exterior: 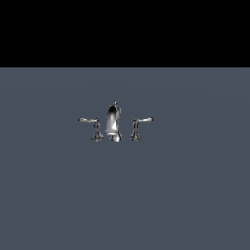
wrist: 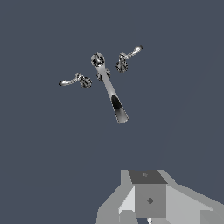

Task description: Turn on the faucet by rotating a designated handle.

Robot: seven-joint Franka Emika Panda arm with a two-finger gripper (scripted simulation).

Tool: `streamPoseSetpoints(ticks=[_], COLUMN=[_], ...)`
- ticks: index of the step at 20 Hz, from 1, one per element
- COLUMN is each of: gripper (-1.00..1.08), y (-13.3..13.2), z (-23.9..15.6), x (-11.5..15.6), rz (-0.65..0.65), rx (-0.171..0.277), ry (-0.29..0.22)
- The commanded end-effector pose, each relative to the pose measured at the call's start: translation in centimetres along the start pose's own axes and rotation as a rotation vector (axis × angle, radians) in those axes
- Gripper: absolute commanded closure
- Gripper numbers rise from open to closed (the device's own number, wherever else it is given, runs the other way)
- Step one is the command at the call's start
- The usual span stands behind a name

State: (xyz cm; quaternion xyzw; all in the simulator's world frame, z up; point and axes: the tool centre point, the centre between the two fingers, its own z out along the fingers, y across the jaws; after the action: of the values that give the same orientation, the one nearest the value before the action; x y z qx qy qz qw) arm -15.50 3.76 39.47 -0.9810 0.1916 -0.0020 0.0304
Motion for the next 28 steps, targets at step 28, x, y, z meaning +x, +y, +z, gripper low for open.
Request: streamPoseSetpoints(ticks=[28], gripper=[1.08], y=[-2.1], z=[19.1], x=[18.2], rz=[0.716], rx=[-0.028], ry=[0.026])
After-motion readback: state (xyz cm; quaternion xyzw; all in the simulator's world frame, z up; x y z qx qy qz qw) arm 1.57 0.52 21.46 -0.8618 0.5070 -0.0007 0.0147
